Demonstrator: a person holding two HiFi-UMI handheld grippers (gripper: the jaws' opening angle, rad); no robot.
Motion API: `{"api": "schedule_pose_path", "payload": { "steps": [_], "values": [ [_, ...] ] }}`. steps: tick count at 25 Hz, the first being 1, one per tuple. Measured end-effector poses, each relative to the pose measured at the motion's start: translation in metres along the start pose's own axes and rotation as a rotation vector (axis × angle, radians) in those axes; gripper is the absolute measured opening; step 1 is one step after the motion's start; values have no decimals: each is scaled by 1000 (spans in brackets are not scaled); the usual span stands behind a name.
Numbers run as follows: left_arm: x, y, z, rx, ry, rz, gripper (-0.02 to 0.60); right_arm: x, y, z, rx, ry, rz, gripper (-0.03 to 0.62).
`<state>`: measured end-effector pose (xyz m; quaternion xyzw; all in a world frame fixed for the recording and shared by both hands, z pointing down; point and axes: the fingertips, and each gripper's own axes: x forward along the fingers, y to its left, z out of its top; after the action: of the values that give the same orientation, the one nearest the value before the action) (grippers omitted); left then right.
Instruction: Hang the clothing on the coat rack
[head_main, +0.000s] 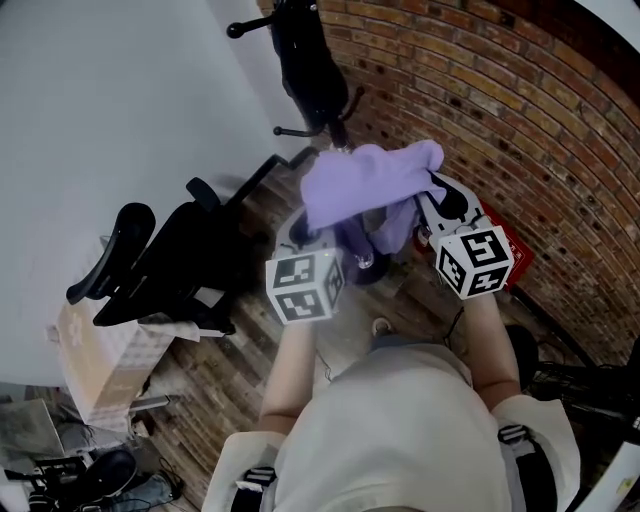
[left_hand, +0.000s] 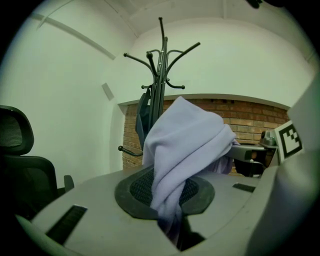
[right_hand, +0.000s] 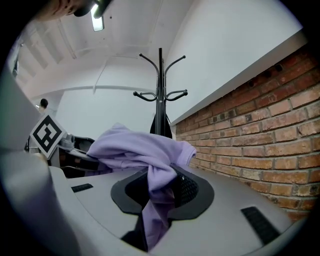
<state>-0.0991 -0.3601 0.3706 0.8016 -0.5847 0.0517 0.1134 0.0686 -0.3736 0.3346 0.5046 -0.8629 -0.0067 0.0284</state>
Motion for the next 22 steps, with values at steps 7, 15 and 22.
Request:
{"api": "schedule_pose_path", "payload": {
  "steps": [7,15,22],
  "values": [
    [41,10,10,5,-2,16,46,40,-26,2,-6,0,13,72],
    [75,26,10,-8,14,50,48,81,-41,-8,-12,22,48,71],
    [96,42,-5,-25,44,79,48,110,-46,-25,12,51,84,72]
  ]
}}
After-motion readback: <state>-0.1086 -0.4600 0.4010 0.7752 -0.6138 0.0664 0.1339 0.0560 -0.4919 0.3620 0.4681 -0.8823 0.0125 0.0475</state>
